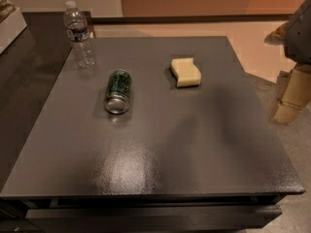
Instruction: Place green can upright
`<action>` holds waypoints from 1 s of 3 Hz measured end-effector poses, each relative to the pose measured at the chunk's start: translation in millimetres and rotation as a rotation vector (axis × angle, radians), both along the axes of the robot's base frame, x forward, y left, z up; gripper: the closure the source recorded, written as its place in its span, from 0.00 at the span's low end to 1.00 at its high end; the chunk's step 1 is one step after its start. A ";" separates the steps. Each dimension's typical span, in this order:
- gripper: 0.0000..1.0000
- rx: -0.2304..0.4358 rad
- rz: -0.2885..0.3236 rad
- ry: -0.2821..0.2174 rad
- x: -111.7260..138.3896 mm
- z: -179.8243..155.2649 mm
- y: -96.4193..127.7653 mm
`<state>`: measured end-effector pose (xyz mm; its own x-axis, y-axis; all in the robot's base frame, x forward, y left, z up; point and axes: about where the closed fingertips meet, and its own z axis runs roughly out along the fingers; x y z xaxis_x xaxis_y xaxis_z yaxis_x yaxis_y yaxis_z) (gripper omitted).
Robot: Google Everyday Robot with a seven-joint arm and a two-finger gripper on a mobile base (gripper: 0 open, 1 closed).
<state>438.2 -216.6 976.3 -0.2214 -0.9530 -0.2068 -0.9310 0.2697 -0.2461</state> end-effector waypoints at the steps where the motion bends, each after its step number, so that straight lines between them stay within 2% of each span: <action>1: 0.00 0.000 0.000 0.000 0.0 0.0 0.0; 2: 0.00 0.026 0.029 0.029 13.1 -1.0 13.6; 3: 0.00 0.056 0.035 0.056 33.6 -5.8 40.8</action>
Offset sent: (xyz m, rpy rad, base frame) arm 0.0290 0.0306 -0.0059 0.0619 0.0965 0.0716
